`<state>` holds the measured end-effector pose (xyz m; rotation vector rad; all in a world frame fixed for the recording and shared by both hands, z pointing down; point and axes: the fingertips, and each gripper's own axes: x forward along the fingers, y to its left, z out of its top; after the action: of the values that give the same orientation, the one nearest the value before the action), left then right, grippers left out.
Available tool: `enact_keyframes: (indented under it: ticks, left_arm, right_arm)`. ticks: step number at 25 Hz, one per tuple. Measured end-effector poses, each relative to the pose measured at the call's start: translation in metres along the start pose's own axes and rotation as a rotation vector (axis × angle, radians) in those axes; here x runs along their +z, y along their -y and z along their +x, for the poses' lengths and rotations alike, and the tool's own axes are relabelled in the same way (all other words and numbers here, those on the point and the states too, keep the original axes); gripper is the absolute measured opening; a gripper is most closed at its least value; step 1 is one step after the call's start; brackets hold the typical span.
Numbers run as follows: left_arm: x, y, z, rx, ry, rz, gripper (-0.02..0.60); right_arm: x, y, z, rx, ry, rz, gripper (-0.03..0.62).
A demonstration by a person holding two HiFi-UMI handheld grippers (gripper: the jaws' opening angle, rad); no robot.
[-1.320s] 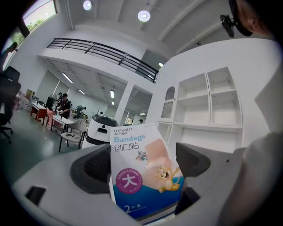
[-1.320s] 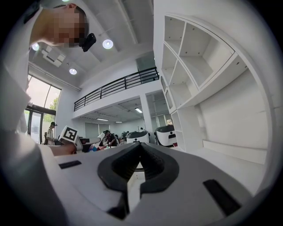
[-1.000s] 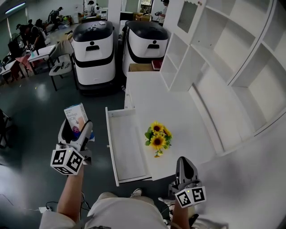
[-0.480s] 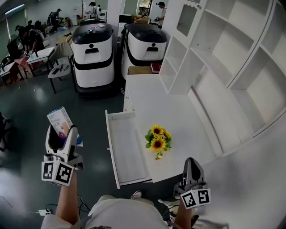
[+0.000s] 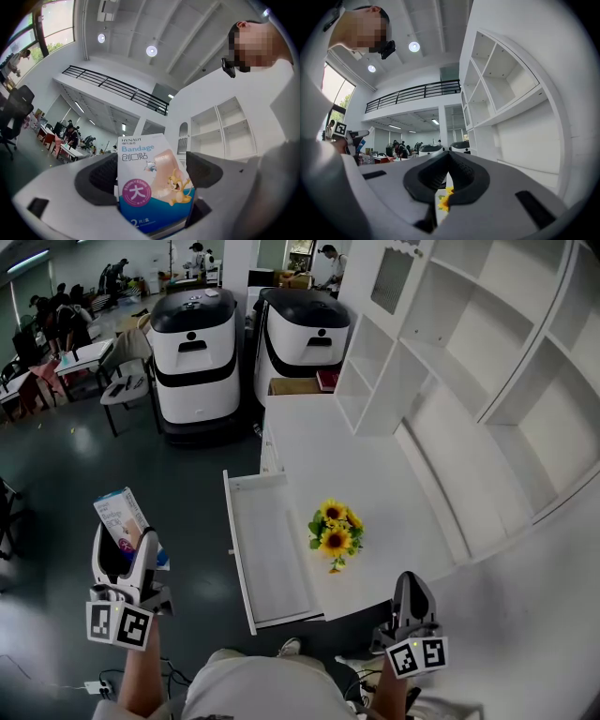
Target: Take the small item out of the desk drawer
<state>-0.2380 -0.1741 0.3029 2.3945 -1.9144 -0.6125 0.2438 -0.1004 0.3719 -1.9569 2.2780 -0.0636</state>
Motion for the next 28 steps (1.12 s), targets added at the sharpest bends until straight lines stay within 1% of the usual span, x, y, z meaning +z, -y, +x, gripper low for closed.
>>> enact_keyframes:
  ticks: [5, 19, 28]
  left_arm:
    - [-0.008, -0.001, -0.004, -0.011, -0.019, 0.007, 0.465]
    - [-0.011, -0.005, -0.009, -0.025, -0.035, -0.002, 0.46]
    - [-0.01, -0.004, -0.011, -0.043, -0.042, -0.003, 0.459]
  right_arm:
    - [0.001, -0.011, 0.0, 0.008, -0.001, -0.001, 0.011]
    - [-0.009, -0.032, 0.002, 0.025, -0.016, 0.008, 0.011]
    - [-0.014, -0.042, -0.003, 0.021, -0.031, 0.01, 0.011]
